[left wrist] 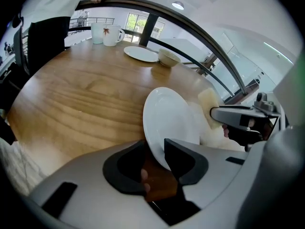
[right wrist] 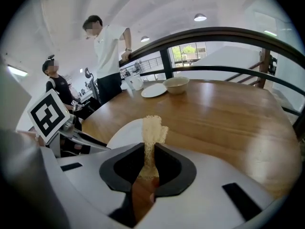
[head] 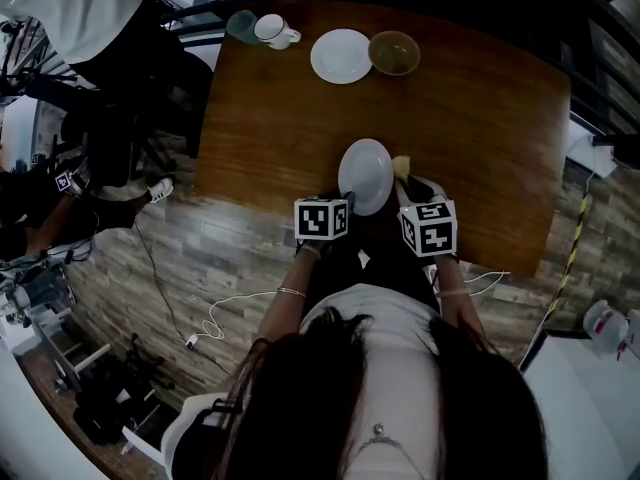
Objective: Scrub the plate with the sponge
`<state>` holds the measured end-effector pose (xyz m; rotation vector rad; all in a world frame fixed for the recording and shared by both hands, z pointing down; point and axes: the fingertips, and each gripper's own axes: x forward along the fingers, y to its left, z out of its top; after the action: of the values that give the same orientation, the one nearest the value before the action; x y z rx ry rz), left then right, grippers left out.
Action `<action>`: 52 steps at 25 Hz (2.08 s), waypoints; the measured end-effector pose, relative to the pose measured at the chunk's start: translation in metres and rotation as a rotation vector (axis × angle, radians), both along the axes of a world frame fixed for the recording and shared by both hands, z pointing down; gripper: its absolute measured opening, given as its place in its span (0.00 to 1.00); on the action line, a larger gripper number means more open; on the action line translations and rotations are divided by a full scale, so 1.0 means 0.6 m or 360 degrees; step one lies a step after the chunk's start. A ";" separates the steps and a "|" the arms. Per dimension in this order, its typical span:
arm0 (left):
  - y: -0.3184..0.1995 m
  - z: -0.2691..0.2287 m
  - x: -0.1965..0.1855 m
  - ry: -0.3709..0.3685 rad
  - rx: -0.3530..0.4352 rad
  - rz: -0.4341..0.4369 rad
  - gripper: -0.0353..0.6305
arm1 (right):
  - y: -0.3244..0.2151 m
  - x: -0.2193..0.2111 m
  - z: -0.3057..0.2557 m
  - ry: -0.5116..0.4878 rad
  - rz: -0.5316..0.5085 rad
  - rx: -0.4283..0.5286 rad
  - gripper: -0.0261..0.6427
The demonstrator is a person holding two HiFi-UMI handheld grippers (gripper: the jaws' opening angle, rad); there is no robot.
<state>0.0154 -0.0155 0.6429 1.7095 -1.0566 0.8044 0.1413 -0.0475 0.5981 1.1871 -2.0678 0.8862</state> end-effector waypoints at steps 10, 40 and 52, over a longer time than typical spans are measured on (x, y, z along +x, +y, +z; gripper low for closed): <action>0.003 0.005 0.004 -0.0019 -0.0032 0.0040 0.24 | -0.011 -0.051 0.016 -0.0082 -0.0065 -0.0141 0.16; 0.001 0.012 -0.001 0.0079 -0.0337 0.0288 0.21 | -0.021 -0.158 0.077 -0.0318 0.0195 -0.0620 0.16; 0.000 0.016 0.001 0.0098 -0.0375 0.0313 0.20 | -0.039 -0.125 0.081 -0.0207 0.0372 -0.0572 0.15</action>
<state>0.0157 -0.0154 0.6524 1.6401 -0.7283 0.9542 0.0663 -0.0707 0.6469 1.2102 -1.7859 1.4118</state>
